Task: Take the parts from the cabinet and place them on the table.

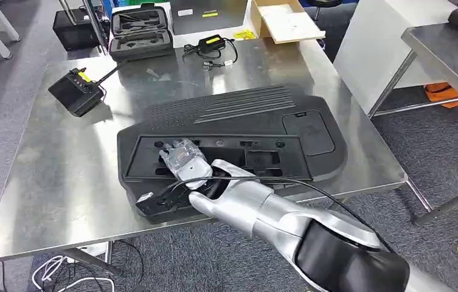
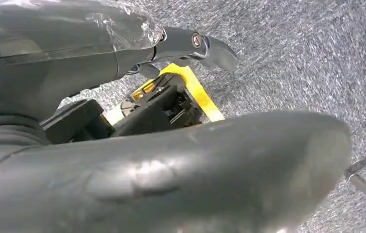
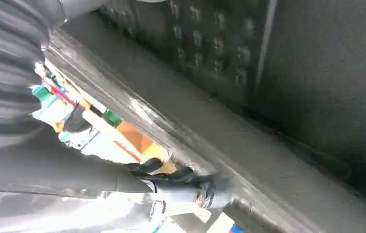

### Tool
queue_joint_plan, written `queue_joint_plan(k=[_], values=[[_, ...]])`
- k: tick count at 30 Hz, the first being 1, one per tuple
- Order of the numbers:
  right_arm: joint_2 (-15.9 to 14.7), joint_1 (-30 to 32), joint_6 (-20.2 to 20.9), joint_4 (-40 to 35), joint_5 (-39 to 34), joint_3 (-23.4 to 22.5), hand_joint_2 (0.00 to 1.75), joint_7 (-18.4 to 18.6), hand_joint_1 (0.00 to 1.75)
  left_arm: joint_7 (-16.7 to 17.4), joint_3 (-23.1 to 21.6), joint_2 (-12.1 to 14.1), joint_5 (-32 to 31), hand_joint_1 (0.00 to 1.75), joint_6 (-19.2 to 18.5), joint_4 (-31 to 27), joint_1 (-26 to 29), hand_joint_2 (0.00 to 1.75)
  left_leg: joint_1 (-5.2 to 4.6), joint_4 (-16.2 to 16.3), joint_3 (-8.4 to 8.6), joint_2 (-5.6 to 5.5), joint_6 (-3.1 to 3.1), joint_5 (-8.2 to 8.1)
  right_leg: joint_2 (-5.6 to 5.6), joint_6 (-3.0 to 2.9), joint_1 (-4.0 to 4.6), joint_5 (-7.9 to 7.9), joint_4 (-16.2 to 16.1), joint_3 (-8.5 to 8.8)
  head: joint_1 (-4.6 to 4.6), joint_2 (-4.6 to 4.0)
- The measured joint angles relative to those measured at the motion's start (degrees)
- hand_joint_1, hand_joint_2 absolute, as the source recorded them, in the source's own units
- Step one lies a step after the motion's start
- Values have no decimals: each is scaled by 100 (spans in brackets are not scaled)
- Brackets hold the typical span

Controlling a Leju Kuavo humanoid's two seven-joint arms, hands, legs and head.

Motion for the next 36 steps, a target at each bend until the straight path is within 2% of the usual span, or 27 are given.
queue_joint_plan(k=[5,10,14,19,24,29,32,34,36], values=[[-236,-4,11,-413,-518,79,175,203,0,79,-26,0,2,0,37,-22,-16,0,0,1,1,0,0,0,-1,-2,0,2,0,0,2,0],[-498,-28,-256,-1026,-983,90,175,505,0,105,-28,0,9,0,85,-26,-28,0,0,3,0,2,0,0,3,-2,0,3,0,-2,0,0],[-734,-35,-494,-1643,-938,70,175,673,0,39,-26,0,26,0,83,-26,-21,0,0,3,-1,1,0,0,3,-2,0,2,0,-3,2,0],[-911,10,-746,-2246,-732,2,175,703,0,-11,-28,0,24,0,74,-26,-17,0,1,2,0,3,0,-1,3,-2,0,2,0,-3,0,0],[-1005,214,-1573,-2677,-520,-170,175,498,0,-57,-28,0,22,0,76,-26,-2,0,1,1,0,3,0,-1,4,-2,1,2,0,-3,2,0],[-1071,396,-2333,-3007,-295,-398,175,485,0,-127,-26,0,83,0,85,-26,53,0,0,1,-1,3,0,-1,4,-2,0,2,0,-3,0,0],[-1169,632,-2989,-3418,-56,-679,175,498,0,-199,-28,0,116,0,109,-26,114,0,0,2,-2,1,1,-1,3,-2,0,2,-3,-3,2,0],[-1232,797,-3566,-3647,153,-879,175,429,0,-229,-26,0,129,0,122,-26,145,0,0,2,-1,3,1,-2,4,-2,-1,2,-8,-3,0,0],[-1318,1011,-4314,-3969,462,-1151,175,301,0,-245,-26,0,129,0,136,-26,165,0,0,2,-2,2,2,-2,3,-2,-1,1,-9,-3,0,0]])
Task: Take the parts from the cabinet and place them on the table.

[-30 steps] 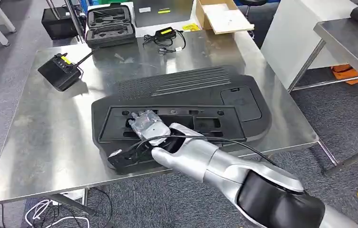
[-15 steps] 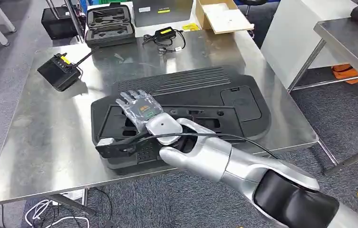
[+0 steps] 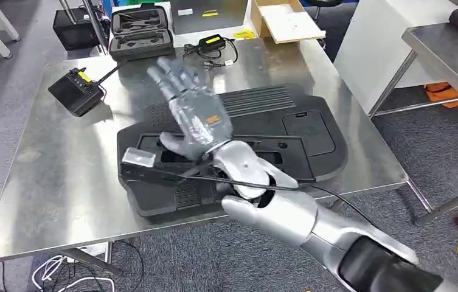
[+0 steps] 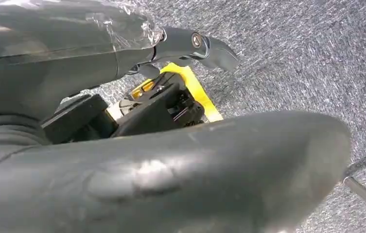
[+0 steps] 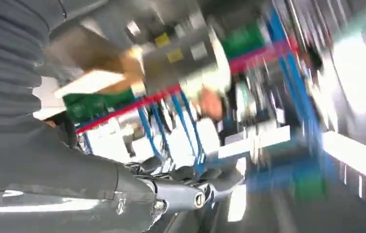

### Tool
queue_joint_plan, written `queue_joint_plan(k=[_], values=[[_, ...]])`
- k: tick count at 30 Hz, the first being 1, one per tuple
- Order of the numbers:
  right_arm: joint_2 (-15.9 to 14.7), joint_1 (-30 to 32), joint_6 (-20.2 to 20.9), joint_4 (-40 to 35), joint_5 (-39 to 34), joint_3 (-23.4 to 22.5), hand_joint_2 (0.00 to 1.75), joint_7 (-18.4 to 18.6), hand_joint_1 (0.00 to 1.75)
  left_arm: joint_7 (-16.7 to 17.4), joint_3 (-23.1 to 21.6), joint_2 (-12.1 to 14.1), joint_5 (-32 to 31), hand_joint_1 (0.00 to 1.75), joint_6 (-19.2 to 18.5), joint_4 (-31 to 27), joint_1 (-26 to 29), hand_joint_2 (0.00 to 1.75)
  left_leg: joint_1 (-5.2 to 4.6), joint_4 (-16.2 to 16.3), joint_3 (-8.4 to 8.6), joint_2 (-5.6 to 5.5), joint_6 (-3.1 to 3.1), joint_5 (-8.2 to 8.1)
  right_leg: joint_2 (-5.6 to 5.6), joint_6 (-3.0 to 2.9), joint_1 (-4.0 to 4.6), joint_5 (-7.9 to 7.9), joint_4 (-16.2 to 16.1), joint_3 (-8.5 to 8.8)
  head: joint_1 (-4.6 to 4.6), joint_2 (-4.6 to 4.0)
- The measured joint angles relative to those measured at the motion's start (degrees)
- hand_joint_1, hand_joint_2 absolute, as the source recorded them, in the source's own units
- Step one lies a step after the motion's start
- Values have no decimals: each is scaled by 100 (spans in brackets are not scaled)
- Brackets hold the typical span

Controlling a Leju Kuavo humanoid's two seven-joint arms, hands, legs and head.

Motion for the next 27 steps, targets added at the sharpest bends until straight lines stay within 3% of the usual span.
queue_joint_plan(k=[3,4,7,8,9,11,19,27], values=[[-111,383,-1444,-388,796,-378,175,-250,0,-2,-2,0,-70,0,20,0,4,0,-1,0,0,0,1,-2,-1,0,0,0,-2,1,2,0],[-127,503,-1753,-517,1022,-520,175,-474,0,0,-2,0,-98,0,20,0,3,0,-1,0,1,1,0,-2,0,0,0,0,-3,3,2,0],[-22,1180,-2053,-1087,1245,-1186,175,-2087,0,0,-2,0,-181,0,20,0,0,0,-1,0,3,-4,-1,-7,-2,0,0,0,-3,8,4,0],[96,1419,-2057,-1266,1070,-1479,175,-2882,0,-31,-2,2,-181,0,20,0,3,0,0,-1,3,-4,-1,-7,-2,0,1,0,-3,6,2,0],[181,1590,-2059,-1396,918,-1731,175,-3377,0,-61,-2,9,-181,0,17,0,4,0,1,-2,3,-4,-2,-7,-3,0,1,-1,-3,7,0,0],[380,1921,-2059,-1685,697,-2247,175,-4003,0,-133,0,15,-173,0,22,0,11,0,2,-3,3,-4,-2,-7,-7,3,1,-5,-4,8,2,0],[772,2583,-2057,-2199,565,-3238,175,-4204,0,-190,-2,24,-98,0,181,0,59,0,1,-6,5,-2,-2,-7,-4,1,1,-7,-4,10,0,0],[837,2919,-2055,-2415,681,-3671,175,-3905,0,-260,-35,26,363,0,431,0,107,0,-7,9,1,-3,3,-15,-4,6,-6,-4,-14,10,2,0]])
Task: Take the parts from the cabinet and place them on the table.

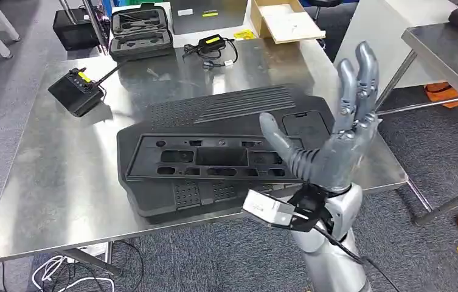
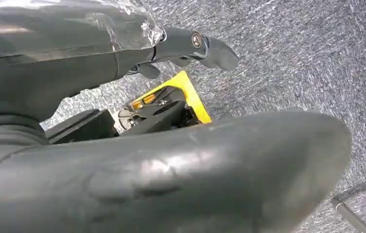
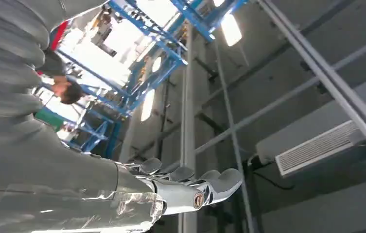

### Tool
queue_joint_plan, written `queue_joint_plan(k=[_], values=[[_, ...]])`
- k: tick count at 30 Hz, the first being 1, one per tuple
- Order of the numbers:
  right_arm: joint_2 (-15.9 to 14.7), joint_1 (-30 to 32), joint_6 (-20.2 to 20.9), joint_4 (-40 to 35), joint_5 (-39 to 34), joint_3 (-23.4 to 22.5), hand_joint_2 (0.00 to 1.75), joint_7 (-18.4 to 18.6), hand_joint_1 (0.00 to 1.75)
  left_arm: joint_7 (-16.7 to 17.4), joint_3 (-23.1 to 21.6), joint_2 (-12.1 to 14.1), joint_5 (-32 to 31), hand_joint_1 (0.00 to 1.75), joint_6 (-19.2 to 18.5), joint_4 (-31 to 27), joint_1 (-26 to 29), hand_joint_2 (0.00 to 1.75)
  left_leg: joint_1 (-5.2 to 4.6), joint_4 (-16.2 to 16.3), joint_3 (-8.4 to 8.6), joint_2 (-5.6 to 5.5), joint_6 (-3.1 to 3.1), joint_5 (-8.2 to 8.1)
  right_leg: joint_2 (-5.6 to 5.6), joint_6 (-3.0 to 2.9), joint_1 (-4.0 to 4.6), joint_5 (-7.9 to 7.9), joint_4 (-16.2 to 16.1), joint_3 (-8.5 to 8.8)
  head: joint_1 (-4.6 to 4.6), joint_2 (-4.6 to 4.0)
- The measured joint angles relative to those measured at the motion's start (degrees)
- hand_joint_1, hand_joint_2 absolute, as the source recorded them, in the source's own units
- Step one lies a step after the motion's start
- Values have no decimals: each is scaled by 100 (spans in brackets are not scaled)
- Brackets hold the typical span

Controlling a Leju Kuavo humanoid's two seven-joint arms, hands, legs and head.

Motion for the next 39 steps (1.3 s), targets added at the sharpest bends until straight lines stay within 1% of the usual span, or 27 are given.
queue_joint_plan(k=[4,8,10,11,12,14,15,16,17,19,20,21,22,23,25,26,27,28,29,30,31,32,33,35,36,37,39], values=[[-2,97,2,-90,18,-146,175,276,0,-15,-28,4,13,0,33,2,22,0,-18,21,-4,-1,25,-24,1,9,-19,-4,-5,8,-7,0],[-83,160,2,-170,133,-199,175,817,0,-24,-61,31,2,0,39,2,44,0,-41,36,-9,-1,58,-39,1,39,-38,2,-23,17,-11,0],[-160,163,2,-203,149,-197,175,1056,0,-26,-61,31,-11,0,42,0,49,0,27,-74,42,7,105,4,1,77,1,-16,-34,46,-13,-2],[-257,170,2,-221,224,-192,175,1249,0,-39,-66,31,-22,0,37,0,54,0,53,-154,101,35,132,34,-7,93,-9,-120,103,23,0,0],[-317,168,2,-225,269,-186,175,1365,0,-48,-66,31,-20,0,33,2,53,0,64,-168,111,42,146,42,-3,98,-19,-308,390,-116,37,0],[-447,199,4,-227,310,-168,175,1530,0,-50,-72,31,-15,0,31,0,59,0,68,-166,110,52,146,38,-5,139,-43,-703,1281,-579,96,0],[-505,226,4,-227,310,-151,175,1617,0,-52,-79,31,-13,0,31,2,66,0,71,-160,109,54,145,36,-6,163,-60,-776,1611,-762,125,-2],[-566,255,4,-227,310,-137,175,1676,0,-52,-83,31,-13,0,31,2,73,0,82,-151,110,54,134,27,-7,185,-78,-697,1666,-819,142,0],[-614,277,4,-229,313,-125,175,1698,0,-52,-83,31,-9,0,31,2,74,0,104,-129,111,53,112,13,-8,204,-95,-475,1427,-733,157,0],[-682,301,4,-234,315,-103,175,1713,0,-52,-85,31,-4,0,31,2,72,0,163,-57,112,44,39,-35,-16,238,-137,88,425,-288,190,0],[-702,306,4,-234,312,-100,175,1716,0,-52,-85,31,-4,0,31,2,73,0,169,-16,103,42,-8,-65,-24,274,-153,149,81,-157,212,0],[-728,345,4,-236,306,-96,175,1722,0,-55,-85,42,2,0,42,7,68,0,138,10,87,30,-72,-75,17,261,-102,105,143,-193,265,0],[-739,365,7,-262,304,-92,175,1722,0,-59,-87,42,2,0,44,4,68,0,135,30,73,16,-107,-74,36,152,-105,106,148,-202,284,0],[-778,386,7,-267,295,-96,175,1724,0,-61,-94,42,4,0,44,4,74,0,131,19,79,15,-138,-57,39,111,-92,110,148,-214,208,0],[-796,408,7,-278,297,-96,175,1718,0,-63,-107,42,7,0,50,4,72,0,156,-10,91,14,-187,-36,40,34,-74,132,142,-221,181,0],[-798,418,7,-295,295,-96,175,1700,0,-66,-109,42,9,0,52,7,72,0,172,49,90,15,-223,-108,27,-24,-100,163,118,-220,166,0],[-800,430,7,-312,295,-96,175,1685,0,-66,-109,42,11,0,52,4,73,0,170,190,40,18,-232,-241,25,-43,-98,168,118,-226,125,0],[-802,444,7,-323,295,-96,175,1678,0,-66,-111,42,11,0,52,4,73,0,169,454,-65,19,-243,-431,17,-62,-97,174,118,-232,76,0],[-807,471,7,-328,295,-96,175,1670,0,-66,-111,42,11,0,52,4,73,0,167,1109,-335,20,-259,-781,1,-81,-80,180,119,-250,15,0],[-813,493,9,-328,295,-96,175,1670,0,-66,-114,42,11,0,52,4,74,0,167,1490,-495,19,-259,-940,-4,-88,-66,184,120,-260,-7,0],[-820,513,9,-328,295,-96,175,1661,0,-66,-116,42,11,0,52,6,81,0,164,1773,-607,19,-252,-1020,-5,-94,-51,188,121,-270,-22,0],[-822,541,9,-330,282,-96,175,1630,0,-66,-118,42,13,0,52,4,88,0,150,1787,-590,19,-227,-956,-4,-100,-32,192,122,-273,-31,0],[-824,557,7,-339,278,-96,175,1584,0,-66,-118,42,15,0,52,4,88,0,134,1532,-440,18,-187,-787,-1,-100,-19,192,122,-270,-39,0],[-822,572,7,-376,260,-103,175,1517,0,-66,-120,42,20,0,52,4,81,0,89,620,43,14,-82,-352,9,-99,-1,192,122,-248,-55,0],[-822,578,7,-398,225,-111,175,1466,0,-66,-120,44,26,0,52,7,71,0,45,74,271,9,-2,-257,10,-97,-2,192,120,-242,-59,0],[-822,595,7,-415,192,-135,175,1410,0,-66,-120,48,41,0,59,7,66,0,40,44,296,15,2,-276,-3,-68,21,194,130,-263,-40,0],[-817,674,7,-442,129,-205,175,1318,0,-74,-122,46,76,0,80,7,80,0,-16,-1,270,7,-2,-238,-2,-4,-19,224,118,-289,-52,0]])
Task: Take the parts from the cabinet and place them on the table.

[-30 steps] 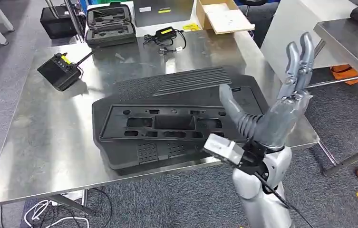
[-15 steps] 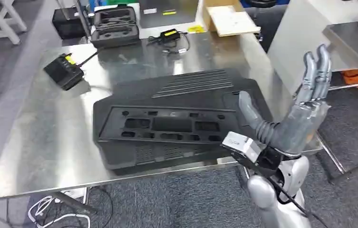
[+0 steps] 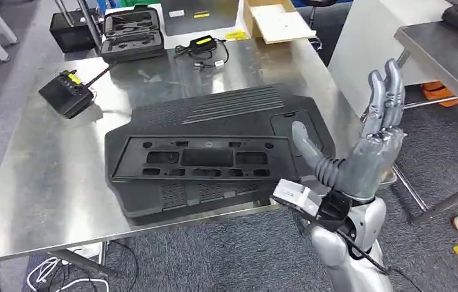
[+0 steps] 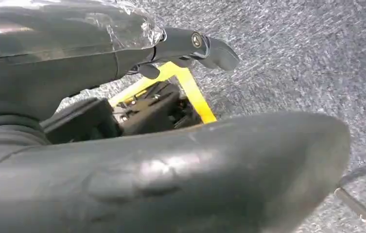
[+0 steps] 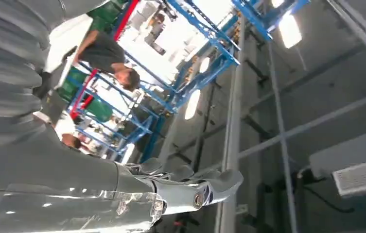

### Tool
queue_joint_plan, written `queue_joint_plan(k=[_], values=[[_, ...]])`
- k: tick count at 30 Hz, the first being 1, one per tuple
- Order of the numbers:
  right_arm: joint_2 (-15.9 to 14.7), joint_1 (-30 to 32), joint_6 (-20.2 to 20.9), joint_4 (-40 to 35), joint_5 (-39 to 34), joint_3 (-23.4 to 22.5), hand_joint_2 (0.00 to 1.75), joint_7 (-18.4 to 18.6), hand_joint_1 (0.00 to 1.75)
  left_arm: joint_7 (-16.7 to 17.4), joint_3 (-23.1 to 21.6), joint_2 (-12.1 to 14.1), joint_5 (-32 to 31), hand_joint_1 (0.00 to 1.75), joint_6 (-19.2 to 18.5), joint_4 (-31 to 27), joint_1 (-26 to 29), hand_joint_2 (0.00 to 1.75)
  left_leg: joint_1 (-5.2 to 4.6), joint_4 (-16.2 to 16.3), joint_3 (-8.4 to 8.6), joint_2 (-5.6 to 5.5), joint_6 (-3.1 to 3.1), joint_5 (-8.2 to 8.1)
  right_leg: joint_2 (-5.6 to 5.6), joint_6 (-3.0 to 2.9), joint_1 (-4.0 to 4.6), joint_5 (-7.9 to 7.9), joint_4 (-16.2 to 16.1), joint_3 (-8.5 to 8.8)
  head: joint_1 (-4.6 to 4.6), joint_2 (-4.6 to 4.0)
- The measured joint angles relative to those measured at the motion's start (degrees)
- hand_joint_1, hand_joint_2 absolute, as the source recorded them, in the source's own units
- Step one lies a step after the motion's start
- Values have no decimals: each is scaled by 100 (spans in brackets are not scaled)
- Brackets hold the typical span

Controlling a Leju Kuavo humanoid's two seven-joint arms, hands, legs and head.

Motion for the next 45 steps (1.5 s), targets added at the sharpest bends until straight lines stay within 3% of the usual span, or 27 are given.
queue_joint_plan(k=[2,4,7,8,9,10,12,13,17,18,19,22,23,24,25,27,28,32,33,35,38,39,40,41,43,44,45], values=[[7,51,-2,-46,-72,-85,175,-101,0,-13,0,2,46,0,9,0,10,0,47,-74,7,4,58,53,7,68,27,25,-36,17,2,0],[7,105,-4,-70,-131,-188,175,-192,0,-41,0,2,59,0,22,0,-3,0,74,-177,21,46,119,128,-2,105,20,-256,234,-84,63,0],[39,246,-4,-76,-188,-330,175,-306,0,-50,-5,-2,103,0,29,0,18,0,62,-148,-34,72,145,148,-2,158,12,-879,1477,-592,151,0],[57,293,-4,-79,-223,-395,175,-360,0,-53,-11,-2,111,0,31,2,23,0,61,-127,-53,75,145,148,-2,165,11,-895,1658,-651,175,0],[68,324,-4,-79,-247,-446,175,-398,0,-55,-18,-2,120,0,31,2,24,0,59,-107,-70,75,145,148,-2,164,11,-796,1573,-588,197,0],[90,342,-4,-79,-278,-507,175,-441,0,-59,-24,-2,136,0,40,2,19,0,57,-82,-87,75,144,147,-3,150,12,-590,1215,-393,223,0],[140,367,-4,-116,-371,-616,175,-550,0,-61,-35,-2,138,0,25,2,18,0,53,-42,-97,74,131,137,-5,96,17,-142,195,150,277,0],[171,373,-4,-135,-424,-678,175,-609,0,-61,-44,-2,138,0,20,2,20,0,54,-35,-109,74,118,137,-14,51,34,-218,-85,277,297,0],[339,473,-4,-197,-612,-981,175,-854,0,-61,-90,-9,153,0,9,2,17,0,46,-53,-117,70,-5,194,1,-37,93,-101,-107,227,269,0],[369,476,-4,-205,-621,-1014,175,-868,0,-61,-92,-9,153,0,9,2,17,0,13,-35,-126,64,-30,180,-4,-82,35,-56,-166,229,262,0],[411,473,-4,-212,-623,-1049,175,-881,0,-61,-94,-9,155,0,9,2,20,0,37,95,-145,48,-77,42,-19,-99,16,-15,-190,229,262,0],[503,533,-4,-223,-671,-1154,175,-944,0,-74,-99,-9,166,0,11,2,25,0,100,1205,-581,45,-164,-674,-37,-152,5,25,-183,153,96,0],[538,564,-4,-223,-721,-1193,175,-988,0,-83,-101,-9,175,0,18,2,33,0,122,1619,-727,46,-190,-825,-38,-145,4,39,-169,115,79,0],[568,591,-4,-223,-780,-1228,175,-1040,0,-96,-105,-9,184,0,22,2,44,0,137,1683,-719,46,-202,-801,-38,-138,0,47,-158,94,61,0],[603,622,-4,-223,-854,-1270,175,-1105,0,-105,-112,-9,203,0,24,2,52,0,154,1474,-569,47,-207,-655,-36,-125,-7,55,-145,77,39,0],[675,654,-4,-223,-942,-1337,175,-1191,0,-116,-125,-9,219,0,29,2,52,0,178,517,-22,46,-207,-203,-32,-106,-27,59,-118,72,22,0],[706,656,-4,-223,-957,-1364,175,-1206,0,-123,-127,-9,219,0,33,2,48,0,190,-12,218,38,-204,-99,-31,-77,-30,55,-96,63,11,0],[778,669,-4,-236,-962,-1436,175,-1233,0,-131,-133,-9,225,0,33,2,70,0,116,-52,170,22,-98,-92,-19,67,-20,114,-84,3,9,0],[789,675,-4,-238,-962,-1451,175,-1233,0,-131,-133,-9,225,0,33,2,68,0,113,-71,158,26,-37,-59,-14,107,-29,137,-97,3,9,0],[809,685,-4,-245,-962,-1512,175,-1233,0,-136,-133,-9,232,0,40,2,47,0,138,-119,121,58,70,12,-21,150,-49,-150,148,-85,44,0],[824,703,-4,-249,-964,-1567,175,-1235,0,-136,-136,-11,230,0,38,2,57,0,105,-108,17,81,124,66,-20,166,-45,-870,1460,-608,153,0],[826,714,-4,-249,-964,-1574,175,-1233,0,-133,-138,-9,230,0,35,2,58,0,94,-100,-12,84,127,78,-20,166,-45,-933,1697,-686,162,0],[828,730,-4,-249,-966,-1582,175,-1233,0,-134,-138,-9,232,0,31,4,60,0,86,-88,-36,85,121,89,-21,153,-44,-854,1672,-631,177,0],[835,732,-4,-249,-972,-1587,175,-1239,0,-133,-138,-9,232,0,31,2,59,0,83,-74,-44,85,116,93,-21,134,-44,-661,1355,-421,192,0],[855,730,-4,-249,-1029,-1617,175,-1294,0,-133,-138,-11,232,0,31,2,57,0,82,-51,-42,83,112,93,-22,84,-42,-238,404,124,227,0],[872,730,-2,-249,-1062,-1637,175,-1338,0,-133,-140,-15,234,0,31,2,57,0,73,-34,-59,81,82,97,-22,56,-27,-240,-44,344,258,0],[896,738,-4,-251,-1090,-1657,175,-1370,0,-133,-140,-15,238,0,42,2,53,0,48,3,-84,74,49,103,-19,54,7,-223,-125,345,260,0]])
